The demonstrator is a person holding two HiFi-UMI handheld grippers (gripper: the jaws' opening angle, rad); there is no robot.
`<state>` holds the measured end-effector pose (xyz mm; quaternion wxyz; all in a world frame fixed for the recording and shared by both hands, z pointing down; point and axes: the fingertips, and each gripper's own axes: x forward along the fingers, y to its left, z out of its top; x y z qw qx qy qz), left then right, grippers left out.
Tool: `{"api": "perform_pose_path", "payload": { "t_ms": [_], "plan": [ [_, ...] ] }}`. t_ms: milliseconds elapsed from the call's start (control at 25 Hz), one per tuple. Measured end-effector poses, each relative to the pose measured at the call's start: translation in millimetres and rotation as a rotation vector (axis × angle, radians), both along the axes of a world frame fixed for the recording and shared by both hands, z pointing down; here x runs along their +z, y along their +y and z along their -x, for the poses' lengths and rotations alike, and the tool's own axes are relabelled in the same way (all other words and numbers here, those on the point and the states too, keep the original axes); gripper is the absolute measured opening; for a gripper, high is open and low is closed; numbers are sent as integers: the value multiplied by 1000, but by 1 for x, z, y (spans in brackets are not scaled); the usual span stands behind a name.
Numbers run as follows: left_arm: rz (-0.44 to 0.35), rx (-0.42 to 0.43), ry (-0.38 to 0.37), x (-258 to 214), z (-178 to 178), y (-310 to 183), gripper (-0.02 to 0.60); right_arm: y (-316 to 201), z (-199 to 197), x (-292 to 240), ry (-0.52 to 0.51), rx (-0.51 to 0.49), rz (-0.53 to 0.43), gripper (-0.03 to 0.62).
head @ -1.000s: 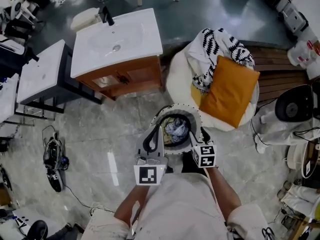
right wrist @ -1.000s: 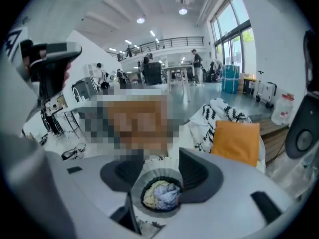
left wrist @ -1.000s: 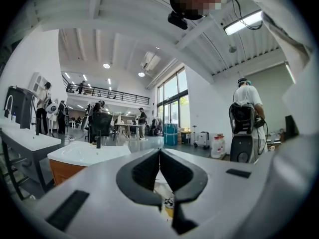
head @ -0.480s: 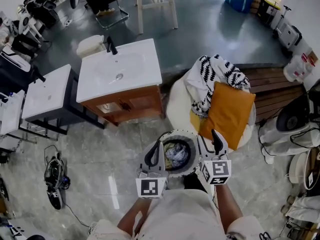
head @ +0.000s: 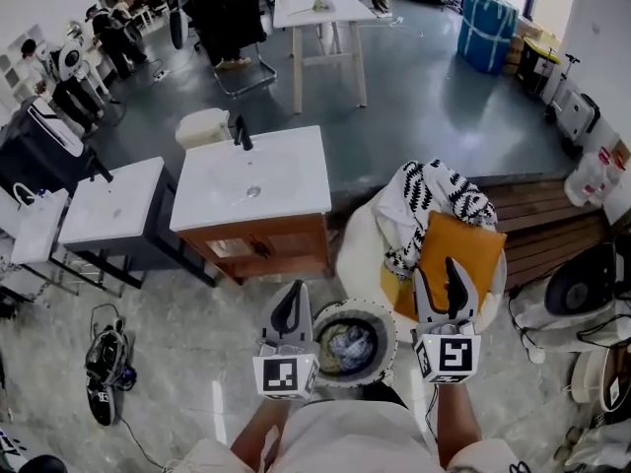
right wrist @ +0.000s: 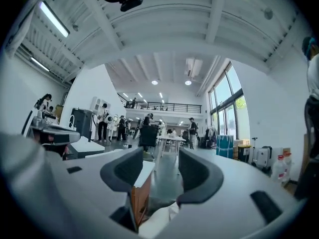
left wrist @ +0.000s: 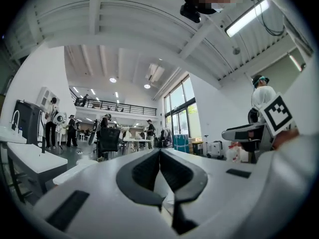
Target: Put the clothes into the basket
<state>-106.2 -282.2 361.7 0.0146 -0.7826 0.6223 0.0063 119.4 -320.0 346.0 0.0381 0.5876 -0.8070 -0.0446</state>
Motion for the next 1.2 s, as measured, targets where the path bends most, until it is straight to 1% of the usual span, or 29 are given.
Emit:
{"api": "perform_pose_path", "payload": {
  "t_ms": [200, 400, 520, 560, 600, 640, 680, 800, 920, 1080, 1200],
  "plan": [
    [-35, -20, 6, -31, 11, -5, 5, -3, -8, -29, -23, -14, -71, 195],
    [-48, -31, -4, -45, 20, -6, 5, -3, -9, -42, -37, -17, -89, 192],
    [-53, -32, -9, -49, 20, -6, 5, -5, -8, -46, -27, -19, -104, 183],
    [-56, -32, -10, -50, 19, -6, 5, -5, -7, -47, -21, -17, -107, 174],
    [-57, -31, -11, -50, 18, -6, 5, -5, -7, -47, -16, -14, -110, 149],
    [-58, -28, -11, -50, 16, -6, 5, -5, -8, -47, -12, -13, -113, 106],
    [-58, -24, -10, -49, 14, -5, 5, -5, -8, -46, -12, -13, -115, 79],
    [-58, -8, -5, -47, 8, -4, 5, -3, -7, -43, -17, -16, -117, 23],
    [-59, 4, -2, -46, 4, -4, 5, -2, -3, -41, -6, -18, -121, -10],
    [-47, 10, -12, -42, 3, -4, 5, -4, 1, -37, -17, -17, -115, -12],
    [-45, 5, -9, -42, 5, -6, 5, -5, 5, -37, -10, -34, -117, -12]
  ]
}}
